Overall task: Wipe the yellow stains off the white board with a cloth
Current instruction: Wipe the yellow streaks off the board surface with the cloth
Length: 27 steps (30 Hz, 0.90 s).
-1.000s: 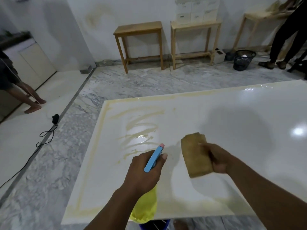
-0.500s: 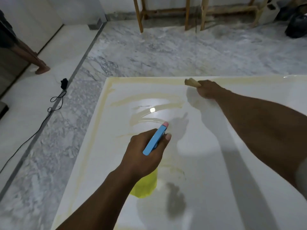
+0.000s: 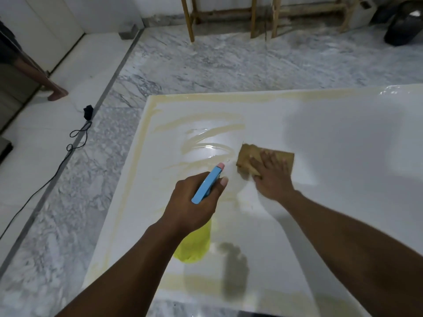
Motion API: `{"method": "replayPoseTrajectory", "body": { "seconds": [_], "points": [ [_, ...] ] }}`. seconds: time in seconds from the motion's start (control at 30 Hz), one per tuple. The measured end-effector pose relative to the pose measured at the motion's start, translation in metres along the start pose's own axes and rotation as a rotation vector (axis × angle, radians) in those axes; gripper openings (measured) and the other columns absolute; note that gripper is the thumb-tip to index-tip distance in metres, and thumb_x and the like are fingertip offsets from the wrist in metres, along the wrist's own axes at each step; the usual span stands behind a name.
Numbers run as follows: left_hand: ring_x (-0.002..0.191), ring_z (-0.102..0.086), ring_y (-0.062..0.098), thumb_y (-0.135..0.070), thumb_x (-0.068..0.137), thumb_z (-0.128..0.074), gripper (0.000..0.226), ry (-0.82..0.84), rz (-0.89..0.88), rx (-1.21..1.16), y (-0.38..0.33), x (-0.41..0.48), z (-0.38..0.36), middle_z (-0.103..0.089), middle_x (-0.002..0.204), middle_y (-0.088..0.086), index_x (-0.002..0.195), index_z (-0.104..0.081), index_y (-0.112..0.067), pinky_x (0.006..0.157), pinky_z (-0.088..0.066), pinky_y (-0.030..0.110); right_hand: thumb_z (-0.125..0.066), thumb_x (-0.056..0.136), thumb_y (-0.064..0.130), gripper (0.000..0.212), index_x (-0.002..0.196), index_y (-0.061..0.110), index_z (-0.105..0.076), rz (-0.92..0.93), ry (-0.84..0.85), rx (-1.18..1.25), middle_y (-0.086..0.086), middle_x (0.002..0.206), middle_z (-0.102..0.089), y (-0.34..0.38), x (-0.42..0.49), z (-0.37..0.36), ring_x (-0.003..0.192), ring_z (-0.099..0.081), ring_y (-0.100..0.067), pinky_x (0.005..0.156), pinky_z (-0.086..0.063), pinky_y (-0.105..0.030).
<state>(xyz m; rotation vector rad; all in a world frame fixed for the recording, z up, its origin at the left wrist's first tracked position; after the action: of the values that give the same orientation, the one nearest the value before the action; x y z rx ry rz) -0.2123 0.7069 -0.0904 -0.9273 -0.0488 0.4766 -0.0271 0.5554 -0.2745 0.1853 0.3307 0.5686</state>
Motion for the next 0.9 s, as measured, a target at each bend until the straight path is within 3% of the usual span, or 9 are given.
{"method": "replayPoseTrajectory", "body": {
  "seconds": [0.2,0.37,0.43,0.5,0.57,0.67,0.77,0.83,0.9],
  "points": [
    [0.07,-0.071,0.04,-0.048,0.104,-0.063,0.027,0.029,-0.08,0.012,0.008,-0.104,0.014,-0.063,0.073,0.02,0.109,-0.077,-0.024,0.077,-0.062,0.054,-0.032,0.088,0.044,0.064,0.151,0.039,-0.036,0.023,0.008,0.032,-0.002,0.163,-0.029,0.052,-0.172,-0.055,0.151,-0.023,-0.03,0.117,-0.019,-0.057],
    [0.059,-0.076,0.025,-0.046,0.104,-0.063,0.036,0.04,-0.028,-0.029,0.03,-0.187,0.036,-0.056,0.061,0.0,0.108,-0.076,-0.013,0.058,-0.057,0.024,-0.03,0.099,0.04,0.055,0.153,0.046,-0.023,0.015,0.127,0.045,0.009,0.167,-0.007,0.088,-0.258,-0.08,0.155,0.0,-0.02,0.122,-0.007,-0.05],
    [0.058,-0.076,0.026,-0.047,0.104,-0.063,0.041,0.048,-0.012,-0.042,0.036,-0.208,0.046,-0.054,0.063,-0.002,0.107,-0.074,-0.008,0.058,-0.056,0.022,-0.035,0.102,0.036,0.049,0.151,0.043,-0.031,0.008,0.175,0.145,0.01,0.166,-0.015,0.094,-0.27,-0.073,0.154,-0.007,-0.018,0.122,-0.011,-0.045],
    [0.058,-0.076,0.025,-0.049,0.103,-0.063,0.041,0.042,-0.022,-0.048,0.036,-0.219,0.056,-0.053,0.06,-0.007,0.109,-0.074,-0.009,0.06,-0.06,0.027,-0.04,0.103,0.034,0.045,0.147,0.033,-0.044,-0.076,0.216,0.303,0.002,0.155,-0.043,0.097,-0.277,-0.045,0.144,-0.036,-0.023,0.118,-0.028,-0.041],
    [0.058,-0.075,0.025,-0.049,0.103,-0.063,0.033,0.031,-0.046,-0.028,0.032,-0.22,0.063,-0.054,0.058,-0.008,0.105,-0.076,-0.019,0.065,-0.061,0.034,-0.046,0.101,0.027,0.037,0.135,0.014,-0.058,-0.227,0.224,0.728,-0.005,0.121,-0.065,0.092,-0.277,-0.013,0.111,-0.06,-0.024,0.098,-0.047,-0.039],
    [0.06,-0.073,0.028,-0.049,0.104,-0.062,0.028,0.029,-0.077,-0.015,0.023,-0.208,0.067,-0.055,0.057,-0.006,0.093,-0.075,-0.027,0.072,-0.061,0.046,-0.046,0.101,0.025,0.038,0.125,-0.003,-0.059,-0.442,0.385,1.401,-0.015,0.109,-0.069,0.078,-0.271,0.007,0.1,-0.066,-0.034,0.088,-0.051,-0.041],
    [0.059,-0.074,0.026,-0.048,0.104,-0.063,0.03,0.039,-0.08,-0.032,0.015,-0.18,0.065,-0.056,0.055,-0.011,0.091,-0.073,-0.023,0.069,-0.062,0.04,-0.049,0.098,0.025,0.039,0.126,0.001,-0.061,-0.492,0.472,1.536,-0.023,0.123,-0.068,0.066,-0.243,0.015,0.112,-0.065,-0.043,0.095,-0.052,-0.054],
    [0.059,-0.075,0.025,-0.047,0.104,-0.062,0.033,0.036,-0.067,-0.031,0.01,-0.152,0.065,-0.059,0.055,-0.016,0.094,-0.073,-0.017,0.063,-0.058,0.026,-0.054,0.095,0.019,0.037,0.126,0.0,-0.06,-0.484,0.494,1.496,-0.024,0.122,-0.068,0.066,-0.208,0.023,0.111,-0.066,-0.043,0.092,-0.053,-0.055],
    [0.061,-0.075,0.027,-0.048,0.104,-0.062,0.031,0.027,-0.067,-0.031,0.007,-0.117,0.063,-0.056,0.057,-0.007,0.101,-0.075,-0.019,0.065,-0.06,0.028,-0.059,0.089,0.013,0.043,0.128,-0.004,-0.058,-0.475,0.503,1.442,-0.025,0.122,-0.067,0.056,-0.154,0.039,0.109,-0.066,-0.042,0.091,-0.053,-0.053]
  ]
}}
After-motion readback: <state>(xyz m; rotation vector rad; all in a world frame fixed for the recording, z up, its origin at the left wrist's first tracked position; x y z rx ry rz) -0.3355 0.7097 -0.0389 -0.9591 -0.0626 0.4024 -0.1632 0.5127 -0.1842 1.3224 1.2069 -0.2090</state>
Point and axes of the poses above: each hand's wrist, its own x-axis towards the middle knuckle, its own z-axis out of the back of the hand, y = z × x, the point moved 7 cm from there along x, towards the middle knuckle
